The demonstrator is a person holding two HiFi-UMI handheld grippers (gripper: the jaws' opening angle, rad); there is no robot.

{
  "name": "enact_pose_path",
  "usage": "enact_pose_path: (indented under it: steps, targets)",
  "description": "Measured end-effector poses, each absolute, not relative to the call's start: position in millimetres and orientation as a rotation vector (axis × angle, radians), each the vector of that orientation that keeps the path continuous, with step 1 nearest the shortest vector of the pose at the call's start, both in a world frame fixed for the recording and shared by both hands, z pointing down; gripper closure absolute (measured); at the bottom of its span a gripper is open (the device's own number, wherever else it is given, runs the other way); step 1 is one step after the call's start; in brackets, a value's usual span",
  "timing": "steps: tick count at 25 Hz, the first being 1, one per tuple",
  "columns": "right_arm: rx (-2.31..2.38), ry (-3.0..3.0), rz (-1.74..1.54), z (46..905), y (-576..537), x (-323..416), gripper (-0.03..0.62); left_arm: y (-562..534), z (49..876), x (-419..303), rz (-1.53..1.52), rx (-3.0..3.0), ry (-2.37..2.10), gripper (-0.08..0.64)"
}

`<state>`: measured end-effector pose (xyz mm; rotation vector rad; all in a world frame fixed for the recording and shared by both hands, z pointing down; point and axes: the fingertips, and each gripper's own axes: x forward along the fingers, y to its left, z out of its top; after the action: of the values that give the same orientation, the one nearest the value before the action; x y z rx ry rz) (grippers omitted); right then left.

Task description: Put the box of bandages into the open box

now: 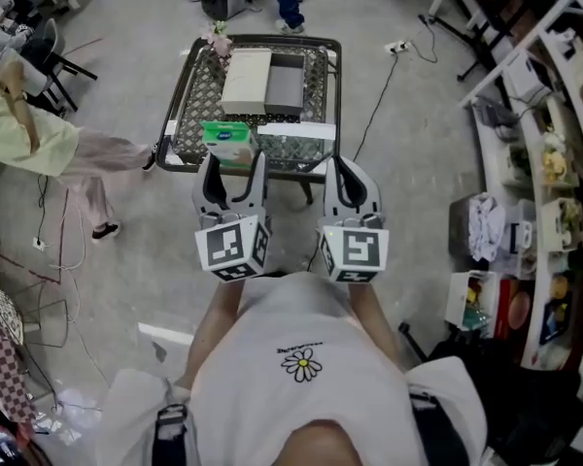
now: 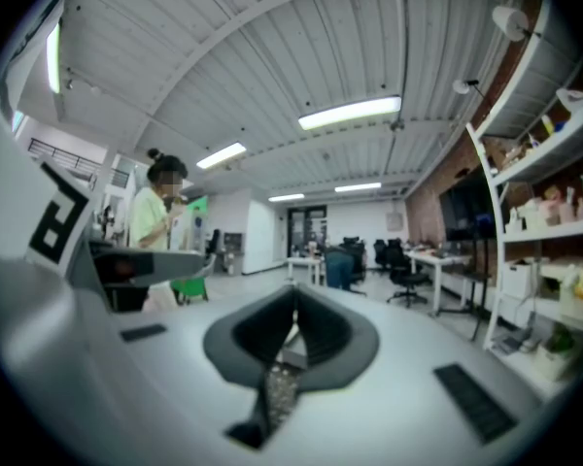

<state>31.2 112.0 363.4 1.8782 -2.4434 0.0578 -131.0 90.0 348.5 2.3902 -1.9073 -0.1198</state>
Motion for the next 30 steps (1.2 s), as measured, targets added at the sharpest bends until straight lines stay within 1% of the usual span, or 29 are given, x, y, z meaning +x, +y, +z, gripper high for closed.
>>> enact_pose_path:
  steps: [10,16,23,30]
  targets:
    - [1.845,-2.450,0.147,385,114,44,0.561,88,370,-130,-0.104,2.344,-1.853,0.230]
    - [1.861,-2.443,0.185,395,101,52,0.561,74,366,-127,-0.200,2.356,-1.813,0.230]
    - [1.907,-2.425,0.196,408,76,51,0.561,35,377,-120,-0.150,2.416,-1.754,0.230]
    - [1.961,-2.354,0.161,401,19,57,0.561,-38,372,-106,-0.235,2.446,-1.627,0.230]
